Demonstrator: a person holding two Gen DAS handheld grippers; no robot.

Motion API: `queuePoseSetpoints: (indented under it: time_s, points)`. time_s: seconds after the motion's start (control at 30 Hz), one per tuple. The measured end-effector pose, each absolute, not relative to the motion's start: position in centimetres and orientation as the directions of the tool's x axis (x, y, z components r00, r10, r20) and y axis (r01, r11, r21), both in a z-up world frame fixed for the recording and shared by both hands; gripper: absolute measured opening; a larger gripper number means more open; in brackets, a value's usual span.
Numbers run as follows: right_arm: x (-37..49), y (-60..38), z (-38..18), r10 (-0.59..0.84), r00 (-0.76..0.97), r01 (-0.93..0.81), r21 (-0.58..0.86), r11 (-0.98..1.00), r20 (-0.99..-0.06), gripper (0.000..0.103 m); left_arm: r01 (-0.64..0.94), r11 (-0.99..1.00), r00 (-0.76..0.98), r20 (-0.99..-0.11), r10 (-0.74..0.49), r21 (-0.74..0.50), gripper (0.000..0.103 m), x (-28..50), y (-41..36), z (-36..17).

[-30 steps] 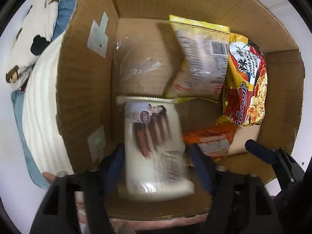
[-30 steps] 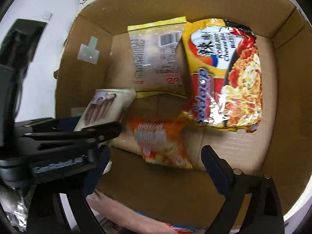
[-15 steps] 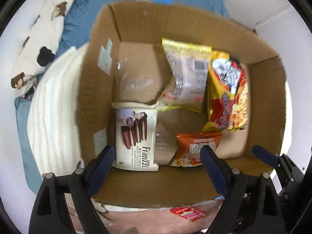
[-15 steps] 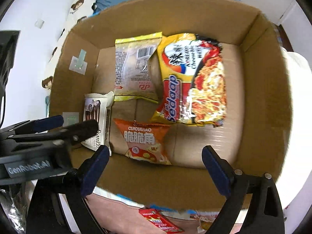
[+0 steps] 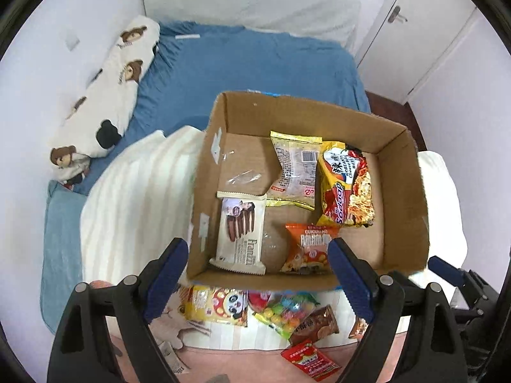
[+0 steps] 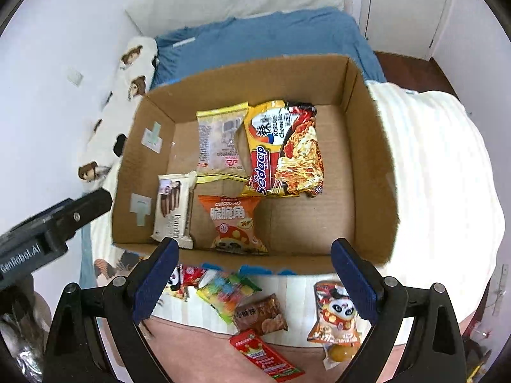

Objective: Organize snacks
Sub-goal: 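Grasp the red spicy strip packet with the left tool while the right tool grasps the panda snack bag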

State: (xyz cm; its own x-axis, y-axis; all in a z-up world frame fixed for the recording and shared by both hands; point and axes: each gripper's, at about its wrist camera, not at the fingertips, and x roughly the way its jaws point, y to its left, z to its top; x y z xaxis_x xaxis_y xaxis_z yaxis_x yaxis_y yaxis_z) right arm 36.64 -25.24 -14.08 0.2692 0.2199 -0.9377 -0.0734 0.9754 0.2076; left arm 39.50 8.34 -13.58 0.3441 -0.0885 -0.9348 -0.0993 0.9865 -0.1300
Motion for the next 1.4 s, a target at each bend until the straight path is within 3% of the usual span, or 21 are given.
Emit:
queuePoseSetpoints:
  time_s: [0.23,0.4,0.5,0.63,0.73,0.87,0.97,1.03,1.13,1.2,1.33,1.4]
  points:
    - [31.5,-26.2,-11.1,0.224,0.369,-0.088,0.206,0.975,-0.902,0.098,-0.11,0.986,0.453,-0.89,-0.059,-0.121,0.089,33.4,7.7,-10.9]
    - [27.6,-27.9,-12.2,0.229,0.352,-0.08,0.215,0.973,-0.908,0.098,-0.155,0.971,0.42,-0.902,-0.102,-0.182,0.089,29.4,6.8,-12.8]
    - [25.6,-29.9,-14.6,0.233,0.301,-0.055,0.228,0.972,-0.925,0.098,-0.215,0.956,0.339,-0.933,-0.12,-0.201,0.089,27.5,6.0,-16.7]
    - [24.7,-32.8,-18.3,0.223,0.238,-0.007,0.228,0.974,-0.945,0.098,-0.277,0.921,0.177,-0.957,-0.231,-0.273,0.089,25.3,4.2,-23.7]
    - [24.5,-35.1,-21.1,0.214,0.204,0.044,0.227,0.973,-0.955,0.098,-0.376,0.856,0.088,-0.933,-0.349,-0.356,0.089,23.8,3.0,-29.2]
    - [25.3,-36.4,-24.2,0.195,0.168,0.074,0.21,0.975,-0.966,0.097,-0.45,0.809,0.018,-0.909,-0.416,-0.379,0.089,22.4,1.2,-34.2]
    - [26.2,-36.3,-26.0,0.174,0.151,0.062,0.185,0.981,-0.973,0.093,-0.492,0.779,-0.014,-0.891,-0.454,-0.389,0.089,22.0,0.2,-36.7]
    - [26.7,-36.1,-26.9,0.163,0.141,0.048,0.171,0.984,-0.976,0.073,-0.516,0.762,-0.017,-0.884,-0.467,-0.392,0.089,21.9,-0.1,-37.7]
    - [27.4,-35.5,-28.5,0.154,0.113,0.044,0.16,0.986,-0.982,0.071,-0.547,0.743,0.006,-0.889,-0.457,-0.386,0.089,21.9,-0.1,-38.0]
    - [27.7,-35.3,-29.0,0.165,0.106,0.055,0.172,0.984,-0.981,0.071,-0.547,0.746,0.026,-0.898,-0.44,-0.381,0.087,22.1,-0.3,-37.8]
    - [28.8,-34.6,-31.1,0.177,0.067,0.079,0.182,0.98,-0.982,0.071,-0.471,0.812,0.034,-0.926,-0.376,-0.346,0.058,23.1,-1.1,-36.7]
    - [29.2,-33.8,-32.2,0.142,0.049,0.054,0.145,0.988,-0.989,0.071,-0.424,0.846,0.031,-0.939,-0.343,-0.323,0.056,23.4,-1.6,-36.3]
